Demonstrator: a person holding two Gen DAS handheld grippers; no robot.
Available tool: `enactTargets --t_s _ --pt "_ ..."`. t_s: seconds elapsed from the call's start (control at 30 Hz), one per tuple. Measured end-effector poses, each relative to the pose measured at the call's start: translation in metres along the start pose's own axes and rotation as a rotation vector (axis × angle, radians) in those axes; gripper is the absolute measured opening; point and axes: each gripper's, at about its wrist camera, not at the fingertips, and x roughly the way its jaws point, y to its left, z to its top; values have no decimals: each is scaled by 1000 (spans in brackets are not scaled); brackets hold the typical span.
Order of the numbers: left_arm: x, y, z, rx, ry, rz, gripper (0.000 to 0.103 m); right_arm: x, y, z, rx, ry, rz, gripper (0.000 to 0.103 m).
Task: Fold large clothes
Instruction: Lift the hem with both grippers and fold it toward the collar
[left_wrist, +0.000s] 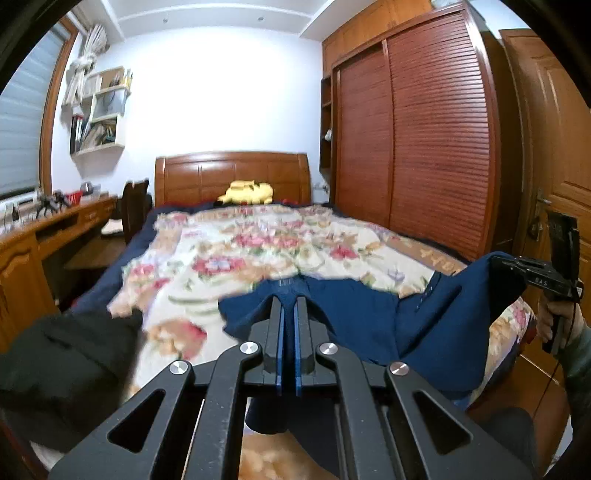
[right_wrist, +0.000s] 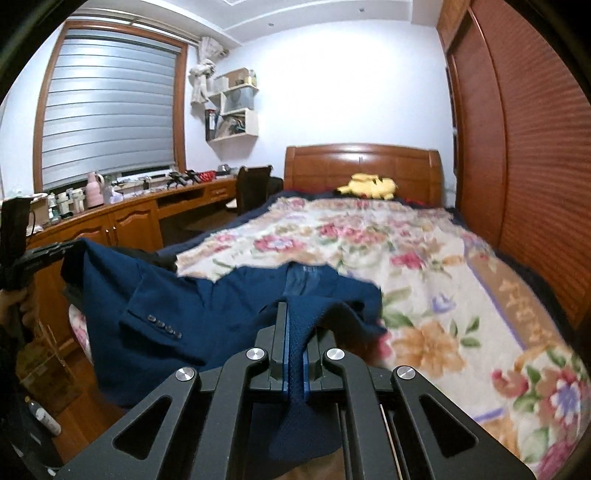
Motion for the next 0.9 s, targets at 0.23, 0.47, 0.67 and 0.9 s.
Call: enactTargets --t_s 0.23,0.47,0.67,0.9 --pt "-26 -1 46 40 -84 23 4 -31 7 30 -31 -91 13 4" --pt "-46 7 71 57 -148 67 4 -61 7 47 -39 -150 9 4" --pt "16 36 68 37 -61 117 4 -19 -6 54 -26 -85 -67 4" --pt "131 73 32 -4 108 178 4 103 -37 25 7 120 -165 4"
